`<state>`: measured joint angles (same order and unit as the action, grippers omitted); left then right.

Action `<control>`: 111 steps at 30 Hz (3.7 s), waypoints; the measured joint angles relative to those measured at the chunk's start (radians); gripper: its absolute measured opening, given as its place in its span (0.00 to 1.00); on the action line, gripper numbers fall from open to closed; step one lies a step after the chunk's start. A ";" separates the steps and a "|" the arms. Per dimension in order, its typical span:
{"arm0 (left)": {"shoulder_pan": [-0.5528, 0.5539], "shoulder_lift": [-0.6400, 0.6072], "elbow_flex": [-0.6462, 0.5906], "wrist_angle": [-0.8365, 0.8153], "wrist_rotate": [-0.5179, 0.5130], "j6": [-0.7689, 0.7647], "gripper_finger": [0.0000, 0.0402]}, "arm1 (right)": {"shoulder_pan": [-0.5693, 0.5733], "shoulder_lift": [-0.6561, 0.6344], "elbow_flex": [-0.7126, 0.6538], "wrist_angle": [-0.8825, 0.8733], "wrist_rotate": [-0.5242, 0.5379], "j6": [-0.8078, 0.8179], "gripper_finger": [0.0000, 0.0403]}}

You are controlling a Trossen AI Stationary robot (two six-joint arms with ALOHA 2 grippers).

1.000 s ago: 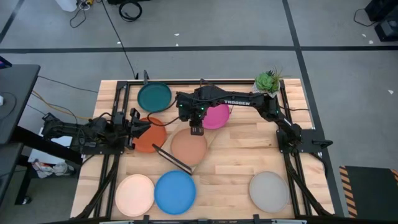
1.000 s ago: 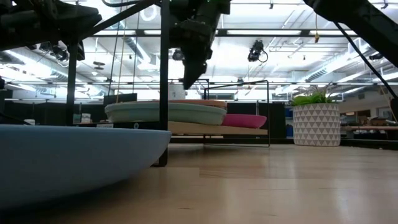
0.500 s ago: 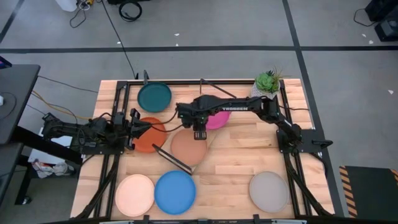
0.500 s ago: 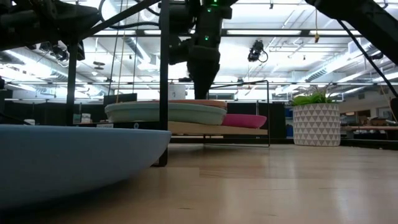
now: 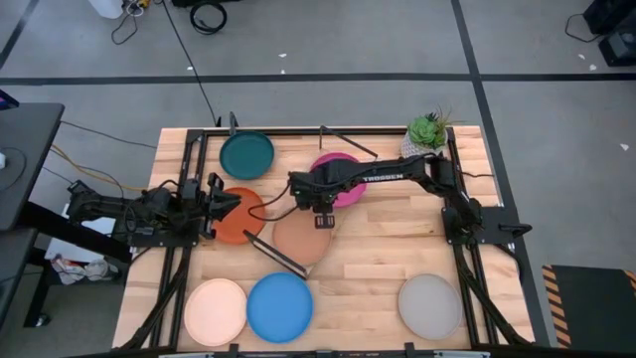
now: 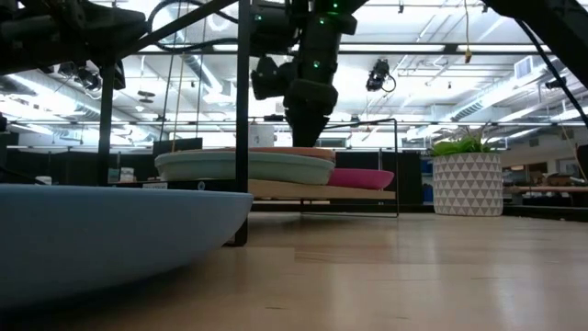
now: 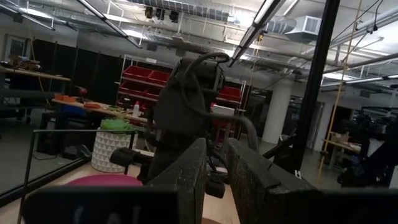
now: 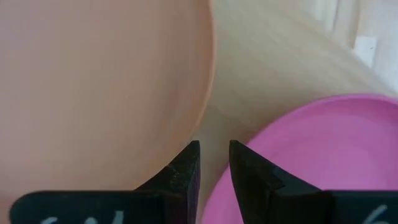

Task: Place and stack plates onto a shelf
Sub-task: Stack the brown plate on top of the light blue plate, then stack the green plate on top of the pink plate

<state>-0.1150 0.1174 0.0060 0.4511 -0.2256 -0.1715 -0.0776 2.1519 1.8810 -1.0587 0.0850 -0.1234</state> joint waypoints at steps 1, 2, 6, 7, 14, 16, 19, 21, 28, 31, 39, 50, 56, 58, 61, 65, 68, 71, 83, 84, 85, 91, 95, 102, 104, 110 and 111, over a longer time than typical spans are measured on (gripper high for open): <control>0.000 0.000 0.000 0.000 0.000 0.000 0.17 | 0.000 -0.004 -0.001 -0.001 0.000 0.004 0.23; 0.000 0.000 0.000 0.000 0.000 0.000 0.17 | 0.000 -0.014 -0.001 0.002 0.000 0.010 0.23; 0.000 0.000 0.000 0.000 0.000 0.000 0.17 | 0.002 -0.065 0.003 0.021 0.002 0.023 0.23; 0.000 0.000 0.000 0.000 0.000 0.000 0.17 | 0.004 -0.070 0.003 0.021 0.002 0.026 0.23; 0.000 0.000 0.000 0.000 0.001 0.001 0.17 | 0.030 -0.068 -0.035 0.067 0.001 0.026 0.23; 0.000 0.000 0.000 0.001 0.001 0.001 0.17 | 0.031 -0.065 -0.079 0.098 0.000 0.024 0.23; 0.000 0.000 0.000 0.001 0.001 0.001 0.17 | 0.029 -0.064 -0.116 0.124 -0.007 0.025 0.23; 0.000 0.000 0.000 0.001 0.001 0.002 0.17 | 0.026 -0.064 -0.116 0.127 -0.007 0.026 0.23; 0.000 0.000 0.000 0.001 0.001 0.002 0.17 | 0.032 -0.075 -0.070 0.125 -0.007 0.018 0.23; 0.000 0.000 0.000 0.001 0.001 0.002 0.17 | 0.032 -0.074 -0.070 0.113 -0.001 0.017 0.23; 0.000 0.000 0.000 0.001 0.001 0.002 0.17 | 0.024 -0.074 -0.089 0.102 0.025 0.016 0.23; 0.000 0.000 0.000 0.001 0.001 0.001 0.17 | 0.030 -0.085 -0.138 0.156 0.023 0.016 0.23; 0.000 0.000 0.000 0.000 0.001 0.002 0.17 | 0.038 -0.177 -0.126 0.157 0.054 0.039 0.23; 0.000 0.000 0.000 0.000 0.001 0.001 0.17 | 0.046 -0.205 -0.127 0.121 0.087 0.059 0.23; 0.000 0.000 0.000 0.000 0.001 0.001 0.17 | 0.066 -0.264 -0.166 0.105 0.139 0.103 0.23; 0.000 0.000 0.000 0.000 0.001 0.001 0.17 | 0.102 -0.358 -0.330 0.161 0.183 0.172 0.23; 0.000 0.000 0.000 0.000 0.001 0.001 0.17 | 0.129 -0.455 -0.489 0.258 0.185 0.226 0.23; 0.000 0.000 0.000 0.000 0.001 0.001 0.17 | 0.168 -0.554 -0.649 0.356 0.203 0.277 0.23; 0.000 0.000 0.000 0.037 0.001 0.000 0.17 | 0.340 -0.896 -1.204 0.837 0.314 0.283 0.23; 0.000 0.000 0.000 0.054 0.001 -0.001 0.17 | 0.345 -0.912 -1.238 0.871 0.315 0.279 0.23; 0.000 0.000 0.000 0.078 0.001 -0.002 0.17 | 0.349 -0.926 -1.270 0.909 0.315 0.268 0.23; 0.001 0.018 0.063 0.028 -0.140 -0.100 0.17 | 0.353 -0.982 -1.426 1.151 0.315 0.161 0.23; 0.001 0.114 0.161 -0.139 -0.226 -0.188 0.17 | 0.353 -0.990 -1.470 1.258 0.315 0.101 0.23; 0.001 0.329 0.288 -0.157 -0.321 -0.087 0.17 | 0.352 -0.981 -1.500 1.377 0.315 0.042 0.23; 0.001 0.385 0.316 -0.156 -0.362 -0.103 0.17 | 0.352 -0.983 -1.518 1.407 0.315 0.040 0.23; 0.048 0.568 0.400 -0.188 -0.370 -0.196 0.17 | 0.352 -0.981 -1.594 1.529 0.309 0.011 0.23; 0.077 0.597 0.420 -0.225 -0.370 -0.229 0.17 | 0.352 -0.981 -1.607 1.556 0.302 0.002 0.23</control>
<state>-0.0380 0.7141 0.4255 0.2263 -0.5955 -0.4000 0.2749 1.1706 0.2740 0.4970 0.3867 -0.1210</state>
